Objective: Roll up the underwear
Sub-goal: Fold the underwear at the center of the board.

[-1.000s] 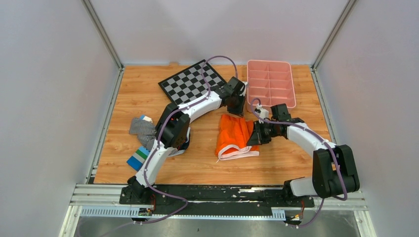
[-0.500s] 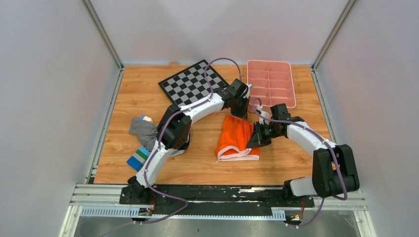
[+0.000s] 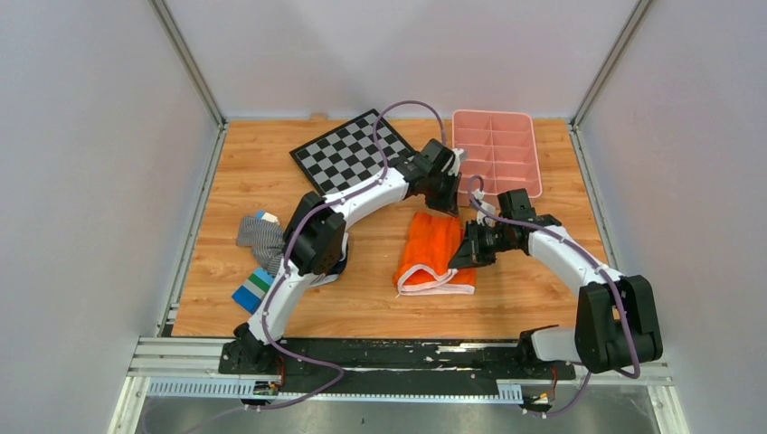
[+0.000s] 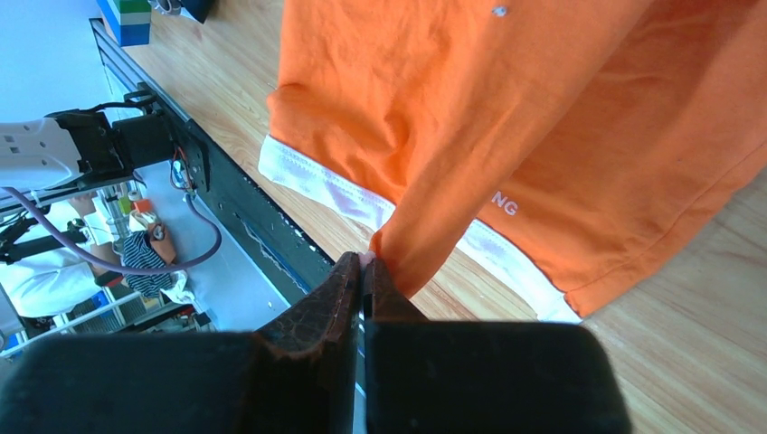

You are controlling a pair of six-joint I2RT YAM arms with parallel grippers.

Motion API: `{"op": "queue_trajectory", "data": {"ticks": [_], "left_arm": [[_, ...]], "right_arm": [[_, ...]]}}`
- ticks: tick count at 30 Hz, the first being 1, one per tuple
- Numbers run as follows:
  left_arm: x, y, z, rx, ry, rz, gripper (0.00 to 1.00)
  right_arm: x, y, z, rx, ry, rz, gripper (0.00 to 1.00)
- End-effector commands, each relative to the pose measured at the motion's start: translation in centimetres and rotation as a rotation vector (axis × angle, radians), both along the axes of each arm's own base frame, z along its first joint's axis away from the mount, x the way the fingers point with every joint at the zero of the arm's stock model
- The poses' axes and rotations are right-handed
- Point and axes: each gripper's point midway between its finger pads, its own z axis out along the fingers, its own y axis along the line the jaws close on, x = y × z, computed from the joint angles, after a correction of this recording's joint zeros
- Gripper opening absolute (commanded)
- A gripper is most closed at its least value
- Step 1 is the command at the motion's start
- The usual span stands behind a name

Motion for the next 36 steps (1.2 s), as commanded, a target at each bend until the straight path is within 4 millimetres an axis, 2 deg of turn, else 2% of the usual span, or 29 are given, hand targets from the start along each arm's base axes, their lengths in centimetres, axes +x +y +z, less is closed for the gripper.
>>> {"op": "queue_trajectory", "data": {"ticks": [1, 7, 13, 22, 29, 36], "left_arm": [[-0.4, -1.1, 5.1, -0.091, -0.065, -0.031, 0.00], [-1.2, -2.1, 3.2, -0.076, -0.040, -0.037, 0.00], [0.2, -2.4, 0.8, -0.026, -0.058, 0.002, 0.00], [0.0, -3.1, -1.9, -0.048, 0.027, 0.025, 0.00], [0.6, -3.8, -2.1, -0.123, 0.066, 0.055, 0.00], [-0.3, -3.7, -0.5, -0.157, 0.090, 0.044, 0.00]], "right_arm": [[0.1, 0.0, 0.2, -0.007, -0.016, -0.016, 0.00], [-0.8, -1.1, -1.9, -0.066, -0.019, -0.042, 0.00], [0.3, -2.3, -2.6, -0.103, -0.065, -0.082, 0.00], [0.7, -3.8, -4.2, -0.165, -0.052, -0.140, 0.00], [0.3, -4.2, -5.1, -0.188, -0.015, -0.150, 0.00], [0.0, -3.5, -4.1, -0.143, 0.033, -0.164, 0.00]]}}
